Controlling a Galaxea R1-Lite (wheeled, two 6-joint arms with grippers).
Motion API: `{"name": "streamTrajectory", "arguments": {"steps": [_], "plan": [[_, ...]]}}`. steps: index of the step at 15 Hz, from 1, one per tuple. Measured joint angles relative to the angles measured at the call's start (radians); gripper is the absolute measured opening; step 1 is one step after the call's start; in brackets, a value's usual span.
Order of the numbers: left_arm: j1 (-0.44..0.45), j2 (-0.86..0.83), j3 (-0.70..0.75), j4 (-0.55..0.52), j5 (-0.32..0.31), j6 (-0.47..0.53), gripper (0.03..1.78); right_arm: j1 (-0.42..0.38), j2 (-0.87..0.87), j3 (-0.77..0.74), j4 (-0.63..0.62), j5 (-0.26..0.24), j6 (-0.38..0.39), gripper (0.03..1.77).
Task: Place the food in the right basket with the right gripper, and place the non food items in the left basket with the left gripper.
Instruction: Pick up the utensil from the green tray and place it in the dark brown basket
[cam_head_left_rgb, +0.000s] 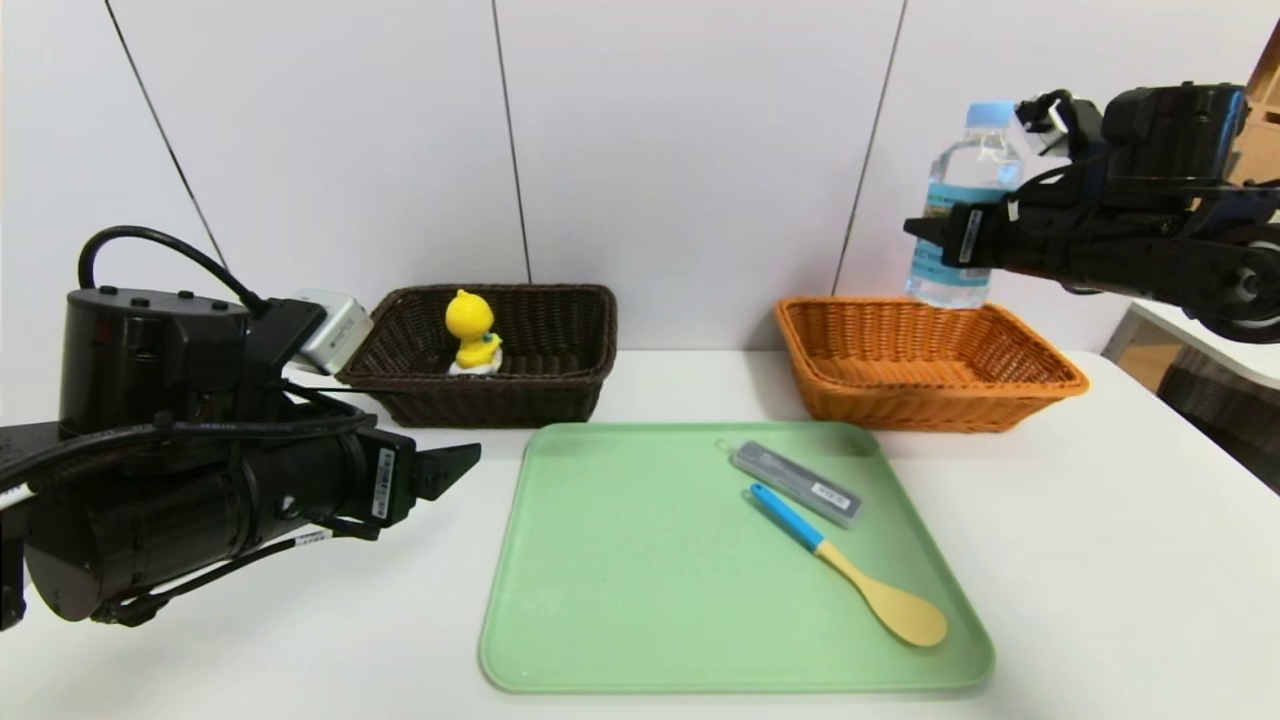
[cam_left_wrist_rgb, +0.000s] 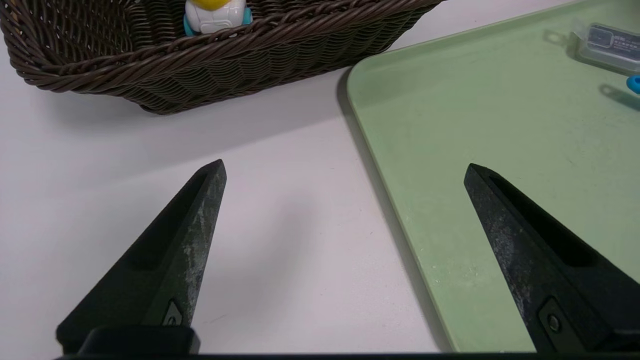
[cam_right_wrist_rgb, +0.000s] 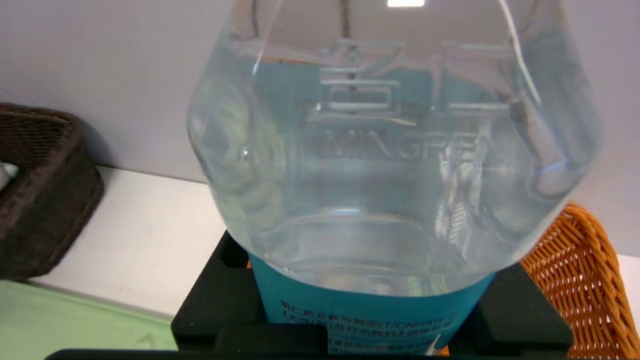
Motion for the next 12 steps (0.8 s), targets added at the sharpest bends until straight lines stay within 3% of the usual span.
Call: {"name": "streamTrajectory", "arguments": {"steps": [4,9,12], "plan": [[0.000,0.001,0.000,0.000,0.000,0.000,1.69,-0.018,0.078,0.029,-0.126,0.001,0.055,0.86],[0.002,0.002,-0.002,0.000,0.000,0.000,1.69,-0.057,0.164,0.105,-0.309,-0.001,0.046,0.86],[0.001,0.002,-0.002,0.000,0.000,0.000,1.69,-0.082,0.190,0.117,-0.323,-0.001,0.017,0.86]]}}
